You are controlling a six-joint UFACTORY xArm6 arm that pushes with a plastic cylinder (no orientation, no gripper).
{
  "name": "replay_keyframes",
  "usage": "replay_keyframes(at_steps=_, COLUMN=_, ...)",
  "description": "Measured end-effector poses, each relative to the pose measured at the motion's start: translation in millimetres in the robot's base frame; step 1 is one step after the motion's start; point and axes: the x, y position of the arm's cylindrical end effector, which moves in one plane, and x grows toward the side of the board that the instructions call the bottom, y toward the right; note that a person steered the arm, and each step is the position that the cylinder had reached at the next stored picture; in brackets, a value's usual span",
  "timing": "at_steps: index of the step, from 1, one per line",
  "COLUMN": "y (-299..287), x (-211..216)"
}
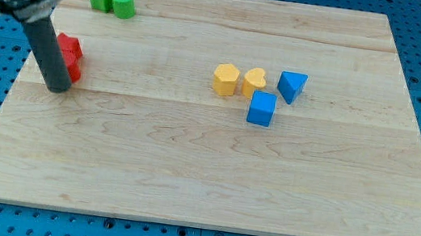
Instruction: Move the red blocks upwards
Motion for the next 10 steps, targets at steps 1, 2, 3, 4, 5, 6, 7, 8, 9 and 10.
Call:
replay_keyframes(at_steps=1, y=-29, x=-35)
replay_keyframes(at_steps=2, y=-38, x=-63)
replay_keyframes(at_steps=3, y=-38, x=-78)
replay_keyframes(at_steps=4, y=-38, x=-106)
replay_keyframes(at_steps=5, y=-43, x=-121)
replay_keyframes(at_steps=6, y=-72, x=-95)
replay_keyframes(at_steps=7, y=-22, x=-22)
replay_keyframes(at_steps=8, y=-1, x=-19)
replay_keyframes(at_steps=9, y=-16, x=-69)
replay_keyframes(at_steps=10, y=1, x=-89)
